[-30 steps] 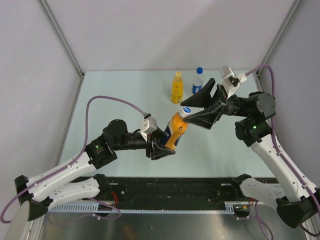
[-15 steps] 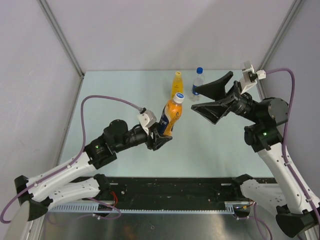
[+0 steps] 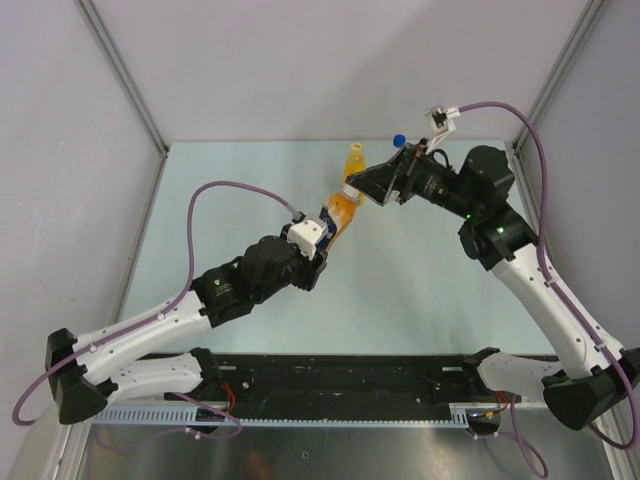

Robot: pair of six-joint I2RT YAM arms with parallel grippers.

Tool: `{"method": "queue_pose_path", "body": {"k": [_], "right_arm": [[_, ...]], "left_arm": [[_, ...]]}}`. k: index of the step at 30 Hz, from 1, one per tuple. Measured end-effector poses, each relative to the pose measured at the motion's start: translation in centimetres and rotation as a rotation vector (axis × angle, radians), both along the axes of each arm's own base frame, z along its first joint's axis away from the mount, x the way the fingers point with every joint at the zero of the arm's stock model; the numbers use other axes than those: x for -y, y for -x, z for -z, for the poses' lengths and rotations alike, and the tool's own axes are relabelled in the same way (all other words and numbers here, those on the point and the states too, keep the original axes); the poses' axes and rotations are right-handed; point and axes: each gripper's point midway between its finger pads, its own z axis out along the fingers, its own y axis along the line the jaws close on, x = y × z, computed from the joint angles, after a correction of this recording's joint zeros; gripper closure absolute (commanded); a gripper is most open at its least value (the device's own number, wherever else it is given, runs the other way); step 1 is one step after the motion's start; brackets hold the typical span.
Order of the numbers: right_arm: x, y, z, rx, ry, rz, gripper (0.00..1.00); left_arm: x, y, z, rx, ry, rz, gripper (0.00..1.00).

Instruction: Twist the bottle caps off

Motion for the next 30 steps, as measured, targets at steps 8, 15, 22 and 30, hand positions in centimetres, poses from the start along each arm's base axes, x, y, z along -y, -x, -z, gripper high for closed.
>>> {"method": "queue_pose_path", "body": {"k": [8,15,22,30], "right_arm": [[-0.9,-3.1,2.8,-0.139,0.105,0.105,0.25],[-1.2,-4.6,6.8,-0.255,0.190,0.139,0.36],[-1.6,-5.1,8.2,-0.308,0.206,0.141,0.46],[-2.3,-5.4,9.0,-0.353,0.195,0.115,0.56]], "left_arm": [[-1.8,-1.7,0.0,0.054,-0.127,-0.172,1.00],[-2.8,-1.7,0.8,0.062,-0.202,-0.219,1.00],[-3.1,-1.7,1.1,0.062,-0.231,-0.230,1.00],[-2.9,-1.6,1.4,0.060,-0.242,-0.223,1.00]]}}
